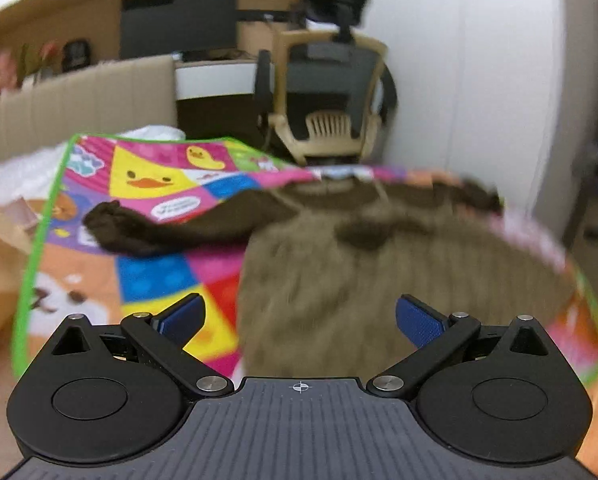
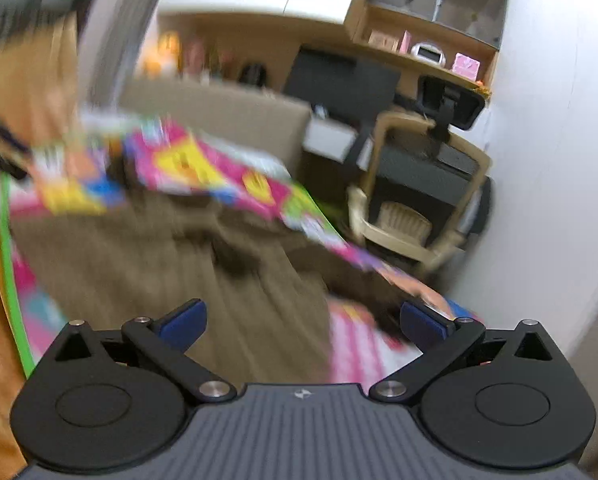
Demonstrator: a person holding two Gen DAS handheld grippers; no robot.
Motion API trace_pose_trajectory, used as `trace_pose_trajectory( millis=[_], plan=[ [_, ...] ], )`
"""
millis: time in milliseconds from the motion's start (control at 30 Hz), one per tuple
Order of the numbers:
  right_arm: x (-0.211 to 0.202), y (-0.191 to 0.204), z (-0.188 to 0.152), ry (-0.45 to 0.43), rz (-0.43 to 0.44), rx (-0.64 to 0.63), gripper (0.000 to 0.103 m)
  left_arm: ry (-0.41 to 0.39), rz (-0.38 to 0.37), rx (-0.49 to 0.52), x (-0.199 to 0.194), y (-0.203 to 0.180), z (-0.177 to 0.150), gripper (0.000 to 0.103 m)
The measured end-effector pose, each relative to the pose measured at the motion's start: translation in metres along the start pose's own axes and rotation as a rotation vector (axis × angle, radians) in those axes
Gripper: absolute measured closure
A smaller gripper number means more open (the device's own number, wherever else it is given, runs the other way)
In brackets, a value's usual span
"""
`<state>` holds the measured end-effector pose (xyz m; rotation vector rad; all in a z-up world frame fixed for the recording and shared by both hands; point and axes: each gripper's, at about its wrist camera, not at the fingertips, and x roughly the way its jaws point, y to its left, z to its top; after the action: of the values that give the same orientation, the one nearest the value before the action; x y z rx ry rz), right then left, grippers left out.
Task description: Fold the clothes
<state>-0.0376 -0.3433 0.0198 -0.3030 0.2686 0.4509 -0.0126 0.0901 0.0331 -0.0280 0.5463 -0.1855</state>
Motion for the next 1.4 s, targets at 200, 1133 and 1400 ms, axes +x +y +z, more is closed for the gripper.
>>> trace_pose_trajectory(
  millis=[200, 1133, 1400],
  plan=[
    [0.086, -0.015, 0.029, 0.06, 0.051, 0.133, 0.0, 0.041, -0.068, -0.311, 0.082, 0.043, 0.048, 0.0],
    [0.221, -0.012, -0.01, 0.164, 0.045, 0.29, 0.0, 0.076, 0.711, -0.441, 0.25, 0.163, 0.065, 0.02],
    [0.217, -0.024, -0.014, 0.131, 0.055, 0.371, 0.0, 0.028, 0.662, -0.339, 0.225, 0.146, 0.083, 0.089]
  ],
)
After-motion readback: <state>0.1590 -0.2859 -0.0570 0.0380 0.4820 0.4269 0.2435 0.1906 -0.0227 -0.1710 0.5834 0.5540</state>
